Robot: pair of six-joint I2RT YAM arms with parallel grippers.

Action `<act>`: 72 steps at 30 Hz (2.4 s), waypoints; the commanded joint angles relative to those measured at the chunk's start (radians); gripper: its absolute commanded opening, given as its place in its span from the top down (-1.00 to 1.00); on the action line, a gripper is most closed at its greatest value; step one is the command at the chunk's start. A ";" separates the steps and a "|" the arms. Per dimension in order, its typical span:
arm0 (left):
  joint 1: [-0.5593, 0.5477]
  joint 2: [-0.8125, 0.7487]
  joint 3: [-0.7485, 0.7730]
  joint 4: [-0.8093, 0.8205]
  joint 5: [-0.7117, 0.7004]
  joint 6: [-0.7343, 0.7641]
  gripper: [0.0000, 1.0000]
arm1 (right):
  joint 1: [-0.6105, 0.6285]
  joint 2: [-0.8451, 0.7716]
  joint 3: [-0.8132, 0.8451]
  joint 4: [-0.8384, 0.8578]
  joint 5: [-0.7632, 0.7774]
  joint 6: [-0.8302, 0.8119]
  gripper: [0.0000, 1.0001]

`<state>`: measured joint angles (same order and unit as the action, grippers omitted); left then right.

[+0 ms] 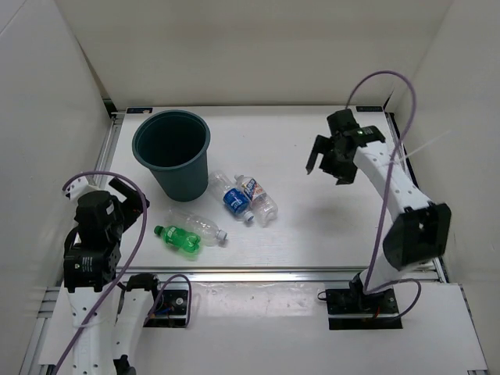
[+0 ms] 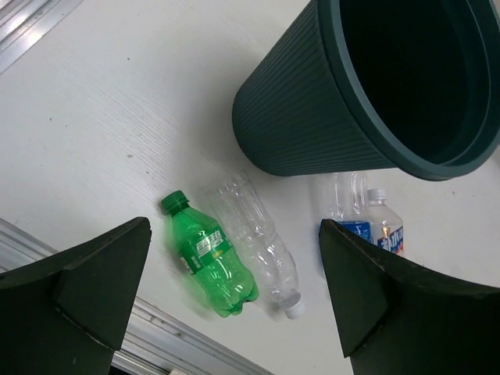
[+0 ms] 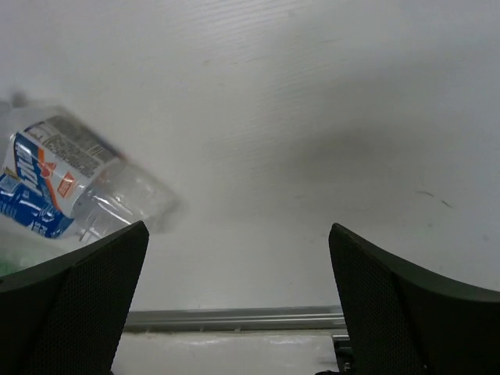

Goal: Put the plastic bottles in the bin

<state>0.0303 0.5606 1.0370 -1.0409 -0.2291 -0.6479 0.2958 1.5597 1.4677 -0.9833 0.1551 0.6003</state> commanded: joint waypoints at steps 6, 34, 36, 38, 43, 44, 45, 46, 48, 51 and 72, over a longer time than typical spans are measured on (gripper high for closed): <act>-0.004 0.085 0.009 0.045 -0.085 0.010 -0.98 | 0.086 0.347 0.278 0.078 -0.439 -0.277 -1.00; -0.004 0.145 0.038 -0.053 -0.082 0.005 -0.98 | 0.241 0.715 0.312 0.236 -0.580 -0.168 -1.00; -0.004 0.145 0.051 -0.062 -0.082 0.005 -0.98 | 0.241 0.726 0.292 0.236 -0.552 -0.159 -0.77; -0.004 0.145 0.060 -0.062 -0.082 0.016 -0.98 | 0.218 0.715 0.264 0.236 -0.534 -0.149 -0.60; -0.004 0.136 0.060 -0.062 -0.082 0.016 -0.98 | 0.170 0.611 0.292 0.213 -0.503 -0.140 -0.10; -0.004 0.136 0.060 -0.062 -0.082 0.016 -0.98 | 0.157 0.590 0.318 0.213 -0.529 -0.131 -0.06; -0.004 0.125 0.060 -0.062 -0.082 0.016 -0.98 | 0.157 0.568 0.380 0.213 -0.543 -0.114 -0.03; -0.004 0.125 0.060 -0.062 -0.082 0.016 -0.98 | 0.157 0.522 0.420 0.213 -0.557 -0.105 -0.03; -0.004 0.111 0.060 -0.051 -0.082 0.002 -0.98 | 0.157 0.487 0.511 0.233 -0.569 -0.087 -0.03; -0.004 0.070 0.014 -0.051 -0.093 -0.100 -0.98 | 0.157 0.465 0.716 0.297 -0.612 -0.028 -0.03; -0.004 0.154 0.076 -0.099 -0.006 -0.087 -1.00 | 0.525 0.567 0.987 0.750 -0.277 -0.141 -1.00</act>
<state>0.0296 0.6827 1.0435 -1.1213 -0.2760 -0.7845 0.8566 2.2890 2.5057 -0.2420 -0.2626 0.5385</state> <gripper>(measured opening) 0.998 0.998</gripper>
